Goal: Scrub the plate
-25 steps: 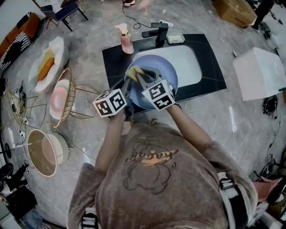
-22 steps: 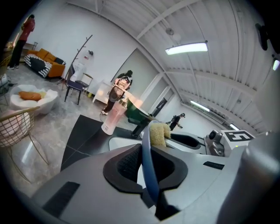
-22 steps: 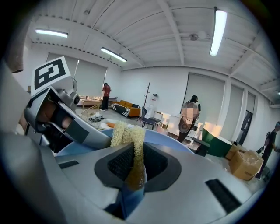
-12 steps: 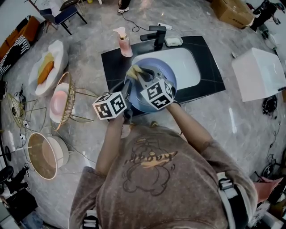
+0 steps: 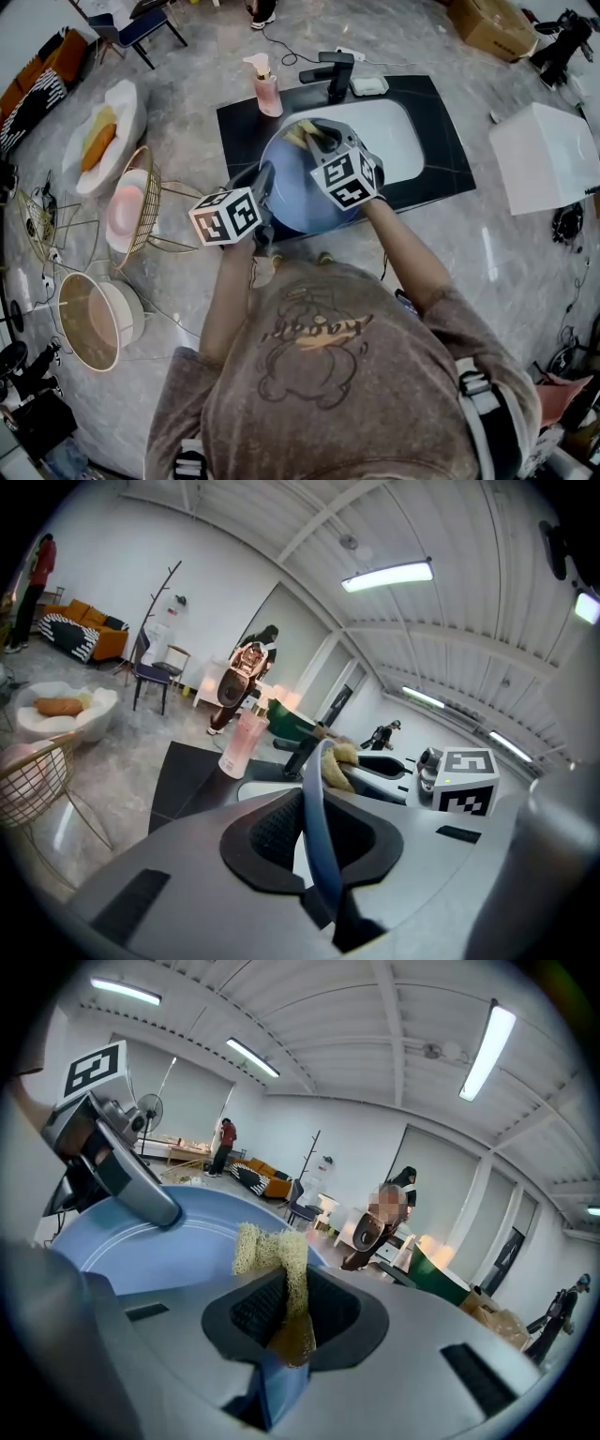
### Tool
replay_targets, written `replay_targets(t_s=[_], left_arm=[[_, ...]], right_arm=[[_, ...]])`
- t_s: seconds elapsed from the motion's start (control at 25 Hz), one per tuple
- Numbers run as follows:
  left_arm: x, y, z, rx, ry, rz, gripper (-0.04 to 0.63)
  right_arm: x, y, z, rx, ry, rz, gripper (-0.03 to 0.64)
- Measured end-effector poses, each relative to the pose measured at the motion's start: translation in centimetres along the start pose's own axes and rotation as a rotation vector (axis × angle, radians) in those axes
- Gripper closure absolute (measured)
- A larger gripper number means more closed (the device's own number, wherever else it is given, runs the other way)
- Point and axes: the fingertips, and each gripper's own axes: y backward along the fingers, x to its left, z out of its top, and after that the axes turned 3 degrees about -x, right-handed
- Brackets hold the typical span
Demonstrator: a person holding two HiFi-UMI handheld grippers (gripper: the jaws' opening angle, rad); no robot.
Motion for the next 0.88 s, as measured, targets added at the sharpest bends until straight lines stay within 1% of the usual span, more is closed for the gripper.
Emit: replay_targets(t_s=[0.2,0.32,0.44,0.72,0.88], left_arm=[[0.3,0.0,0.5,-0.001,-0.020,0.011,0.552],[0.5,0.1,1.0,0.002,-0.046,0.020,0.552],[0.7,0.0,1.4,0.002,-0.056,0.028,0.552],[1.2,-0.2,2.1,-0.013,-0.082,0.077,0.551],[1.3,-0.5,2.2,-0.017,-0.104,0.111,0.551]], right_arm=[[-1.4,-0.1,-0.9,0.031,0.028,-0.025,0.561],[-2.2,0.1,-1.9,0.060,0.026,-0.045,0.563],[-2.7,0.2,-2.9,0.082,0.021,-0.056,0.566],[-3.1,0.1,-5.1,0.149,0.018,-0.063,0.568],[-2.7,-0.1,-6.4,0.182,0.004,-0.044,0.568]])
